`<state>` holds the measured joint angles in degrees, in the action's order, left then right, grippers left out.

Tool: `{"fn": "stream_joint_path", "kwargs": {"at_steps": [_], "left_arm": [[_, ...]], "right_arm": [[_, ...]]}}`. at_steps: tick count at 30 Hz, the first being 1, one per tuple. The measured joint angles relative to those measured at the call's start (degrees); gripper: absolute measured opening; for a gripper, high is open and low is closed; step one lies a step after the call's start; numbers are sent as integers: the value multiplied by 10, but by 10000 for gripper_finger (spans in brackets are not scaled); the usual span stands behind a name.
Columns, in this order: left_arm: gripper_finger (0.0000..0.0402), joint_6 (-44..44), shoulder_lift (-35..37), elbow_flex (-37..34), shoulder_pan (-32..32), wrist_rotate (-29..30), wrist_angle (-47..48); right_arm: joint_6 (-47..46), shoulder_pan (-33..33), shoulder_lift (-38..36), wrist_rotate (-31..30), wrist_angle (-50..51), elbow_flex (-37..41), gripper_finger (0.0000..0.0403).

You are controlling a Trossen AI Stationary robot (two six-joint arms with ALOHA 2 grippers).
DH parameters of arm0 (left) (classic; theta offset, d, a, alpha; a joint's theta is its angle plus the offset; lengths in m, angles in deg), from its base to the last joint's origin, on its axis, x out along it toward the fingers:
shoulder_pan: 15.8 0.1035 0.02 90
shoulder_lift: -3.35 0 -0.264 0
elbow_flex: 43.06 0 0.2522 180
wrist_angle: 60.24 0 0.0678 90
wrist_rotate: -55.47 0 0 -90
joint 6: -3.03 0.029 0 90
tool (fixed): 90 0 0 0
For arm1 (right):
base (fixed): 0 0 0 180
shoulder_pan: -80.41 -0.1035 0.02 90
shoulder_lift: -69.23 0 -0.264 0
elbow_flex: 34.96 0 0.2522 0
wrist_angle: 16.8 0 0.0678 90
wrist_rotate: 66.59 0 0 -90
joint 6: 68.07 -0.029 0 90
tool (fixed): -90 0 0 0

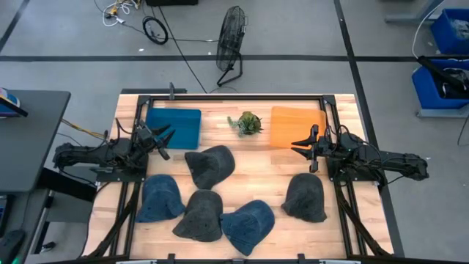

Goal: Pick & Place hat

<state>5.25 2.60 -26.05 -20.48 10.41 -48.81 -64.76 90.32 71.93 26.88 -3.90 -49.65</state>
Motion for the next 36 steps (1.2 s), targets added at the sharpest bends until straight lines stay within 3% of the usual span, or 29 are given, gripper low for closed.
{"fn": "stream_joint_path", "kwargs": {"at_steps": [21, 27, 29, 34, 36], "left_arm": [[142, 11, 0, 0, 0, 0, 0], [142, -48, 0, 0, 0, -1, 0], [142, -47, 0, 0, 0, -23, 0], [142, -34, -7, 1, 0, -165, -57], [142, -30, -19, 16, 0, -182, -71]], "right_arm": [[2, 0, 0, 0, 0, 0, 87], [-36, 0, 0, 0, 0, 0, 87], [-40, 0, 0, 0, 0, 0, 87], [-39, 0, 0, 0, 0, 0, 87], [-44, 0, 0, 0, 0, 0, 87]]}}
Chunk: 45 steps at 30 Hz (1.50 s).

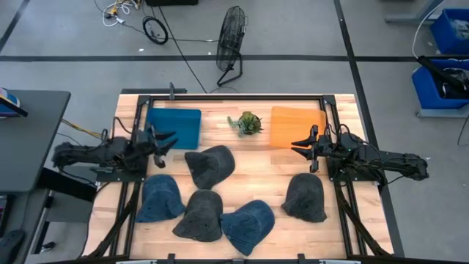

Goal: Pick & Place hat
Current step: Put the top black cap into the blue bin

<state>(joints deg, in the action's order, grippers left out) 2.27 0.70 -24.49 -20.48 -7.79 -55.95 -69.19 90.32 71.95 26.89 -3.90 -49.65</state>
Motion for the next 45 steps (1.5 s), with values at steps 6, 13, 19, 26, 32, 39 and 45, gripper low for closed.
{"fn": "stream_joint_path", "kwargs": {"at_steps": [6, 13, 19, 26, 32, 39, 45], "left_arm": [[142, 77, -95, 90, 0, -1, 24], [142, 118, -263, 236, 0, -1, 180], [142, 119, -395, 342, 0, -62, 351], [142, 141, -554, 398, 18, -147, 411], [142, 209, -681, 434, 53, -175, 415], [142, 251, -786, 480, 81, -208, 410], [142, 261, -849, 498, 97, -212, 410]], "right_arm": [[-14, 0, 0, 0, 0, 0, 87], [-78, 0, 0, 0, 0, 0, 87], [-92, 0, 0, 0, 0, 0, 87], [-120, 0, 0, 0, 0, 0, 87], [-145, 0, 0, -24, 4, 0, 87], [-145, 0, 0, -27, 5, 0, 87], [-143, 0, 7, -25, 4, 0, 125]]}}
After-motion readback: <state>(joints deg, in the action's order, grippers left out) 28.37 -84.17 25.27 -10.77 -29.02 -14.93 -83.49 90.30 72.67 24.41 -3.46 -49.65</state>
